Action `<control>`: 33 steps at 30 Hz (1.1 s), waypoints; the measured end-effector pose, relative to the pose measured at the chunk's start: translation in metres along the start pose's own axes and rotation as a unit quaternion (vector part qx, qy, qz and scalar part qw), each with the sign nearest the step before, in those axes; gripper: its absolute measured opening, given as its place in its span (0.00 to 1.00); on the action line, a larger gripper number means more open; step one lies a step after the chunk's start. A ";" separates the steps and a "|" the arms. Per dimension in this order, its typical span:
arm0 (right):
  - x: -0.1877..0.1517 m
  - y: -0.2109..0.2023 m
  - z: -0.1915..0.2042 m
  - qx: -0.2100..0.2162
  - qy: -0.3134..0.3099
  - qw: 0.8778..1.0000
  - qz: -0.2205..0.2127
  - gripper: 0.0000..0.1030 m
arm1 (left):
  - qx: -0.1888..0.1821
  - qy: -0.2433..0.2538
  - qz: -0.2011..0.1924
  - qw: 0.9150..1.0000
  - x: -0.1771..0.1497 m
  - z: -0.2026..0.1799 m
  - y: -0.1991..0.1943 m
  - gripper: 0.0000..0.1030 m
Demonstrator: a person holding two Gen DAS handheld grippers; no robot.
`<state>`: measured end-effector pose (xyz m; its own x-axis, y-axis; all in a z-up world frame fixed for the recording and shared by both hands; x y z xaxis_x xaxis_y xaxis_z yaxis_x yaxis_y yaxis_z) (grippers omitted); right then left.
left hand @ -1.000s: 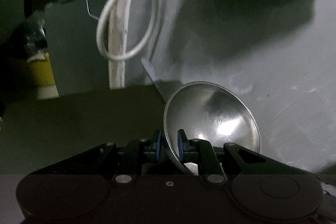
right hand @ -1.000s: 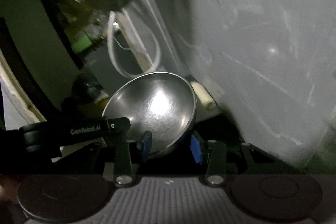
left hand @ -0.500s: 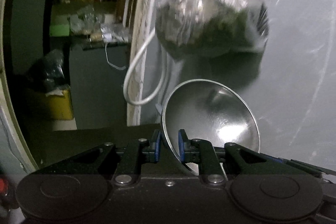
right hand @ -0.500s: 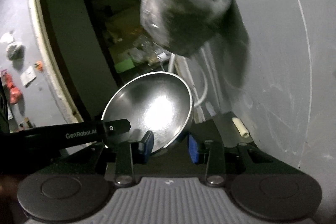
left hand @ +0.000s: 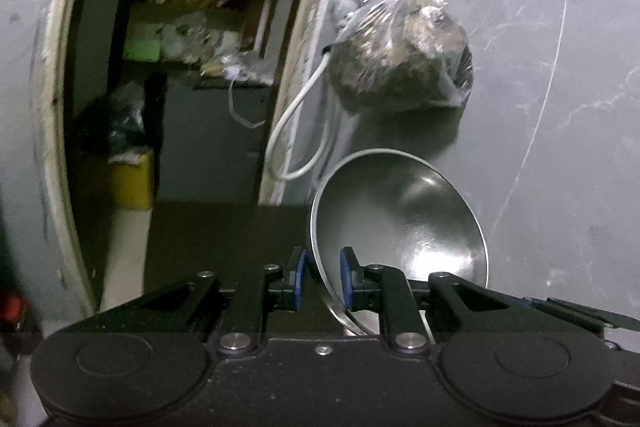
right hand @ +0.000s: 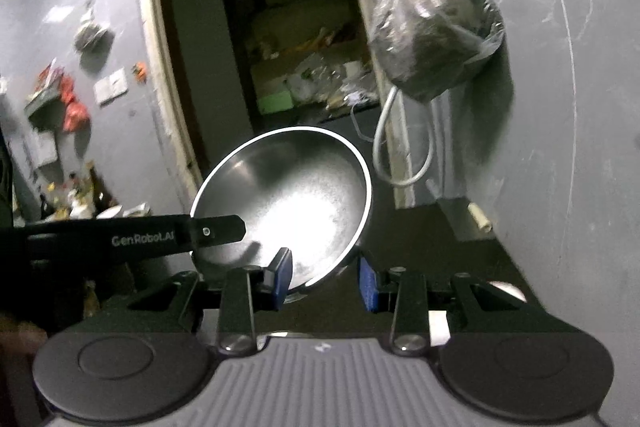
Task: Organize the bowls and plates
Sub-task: 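Lift the handled steel bowl with the left tool and carry it over the basin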
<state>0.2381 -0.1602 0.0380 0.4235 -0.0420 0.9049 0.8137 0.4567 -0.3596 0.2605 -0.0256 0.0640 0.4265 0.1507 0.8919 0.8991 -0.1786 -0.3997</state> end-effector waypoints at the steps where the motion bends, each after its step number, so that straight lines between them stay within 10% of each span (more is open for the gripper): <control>1: -0.007 -0.005 0.006 0.001 -0.003 1.000 0.005 0.39 | 0.000 -0.005 0.004 1.000 -0.007 0.004 -0.008 0.19; 15: -0.106 -0.049 0.053 0.032 -0.017 0.991 0.127 0.39 | 0.007 -0.037 0.116 0.993 -0.112 0.042 -0.080 0.19; 33: -0.191 -0.046 0.074 0.062 -0.023 0.958 0.280 0.39 | 0.044 -0.115 0.255 0.959 -0.210 0.083 -0.098 0.18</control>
<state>0.0898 -0.1071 -0.1016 0.7592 0.2773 0.5889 0.4099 0.4991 -0.7635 0.0910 0.0413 -0.1018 0.8150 0.2776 0.5086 0.5674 -0.2047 -0.7976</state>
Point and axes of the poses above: each gripper's, at about its wrist camera, not at the fingertips, and y roughly the way its jaws point, z to its left, x to its top, the point moved 10 cm from there along y, roughly the way its jaws point, and after that the axes turned 1 degree about y, right-handed, at the moved point
